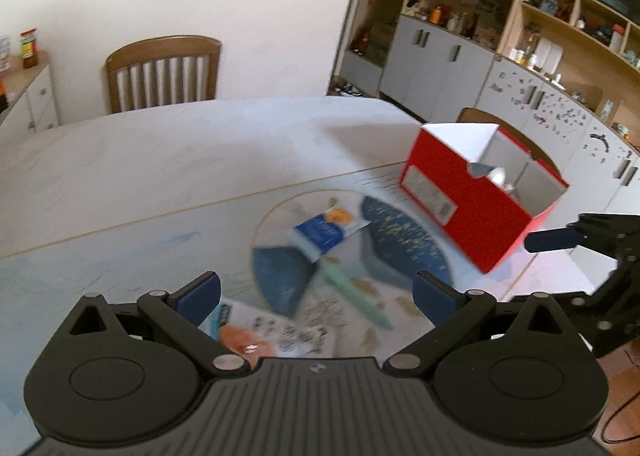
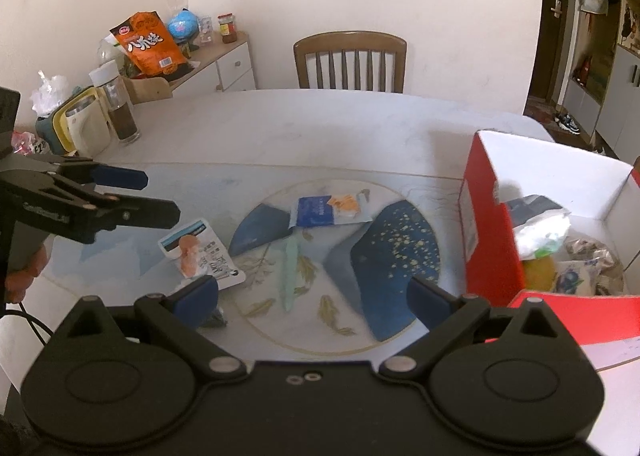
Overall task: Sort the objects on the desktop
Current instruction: 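Move both tools out of the shoebox back over the lazy susan, then move the left tool to the sausage packet while the right tool approaches the black coiled bundle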
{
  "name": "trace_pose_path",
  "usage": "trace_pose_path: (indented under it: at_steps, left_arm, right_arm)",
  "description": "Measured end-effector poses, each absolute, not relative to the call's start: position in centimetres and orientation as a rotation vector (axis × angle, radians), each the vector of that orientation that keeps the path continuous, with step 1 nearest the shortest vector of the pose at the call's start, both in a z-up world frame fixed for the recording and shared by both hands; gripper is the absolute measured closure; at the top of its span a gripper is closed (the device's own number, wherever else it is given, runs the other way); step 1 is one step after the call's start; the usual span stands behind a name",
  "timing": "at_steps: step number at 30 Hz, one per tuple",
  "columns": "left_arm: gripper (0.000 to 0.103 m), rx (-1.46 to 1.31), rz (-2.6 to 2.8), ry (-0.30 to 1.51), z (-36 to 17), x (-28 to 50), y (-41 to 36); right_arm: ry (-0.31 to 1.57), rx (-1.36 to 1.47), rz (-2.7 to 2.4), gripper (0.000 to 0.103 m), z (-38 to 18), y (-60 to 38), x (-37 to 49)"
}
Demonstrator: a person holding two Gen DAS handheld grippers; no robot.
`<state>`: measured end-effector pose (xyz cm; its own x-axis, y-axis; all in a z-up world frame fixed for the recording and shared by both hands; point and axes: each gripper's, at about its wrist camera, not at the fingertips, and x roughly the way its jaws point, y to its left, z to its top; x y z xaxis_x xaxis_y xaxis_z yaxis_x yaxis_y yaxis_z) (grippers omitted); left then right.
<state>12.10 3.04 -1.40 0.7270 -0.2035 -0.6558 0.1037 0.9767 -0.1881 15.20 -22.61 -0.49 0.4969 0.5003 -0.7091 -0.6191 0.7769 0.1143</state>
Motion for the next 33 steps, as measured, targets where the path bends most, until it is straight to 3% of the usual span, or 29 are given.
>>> trace_pose_path:
  at_steps: [33]
  left_arm:
    - [0.0, -0.07, -0.272, 0.848, -10.0, 14.3, 6.0]
  right_arm:
    - [0.858, -0.247, 0.774, 0.006, -6.8, -12.0, 11.5]
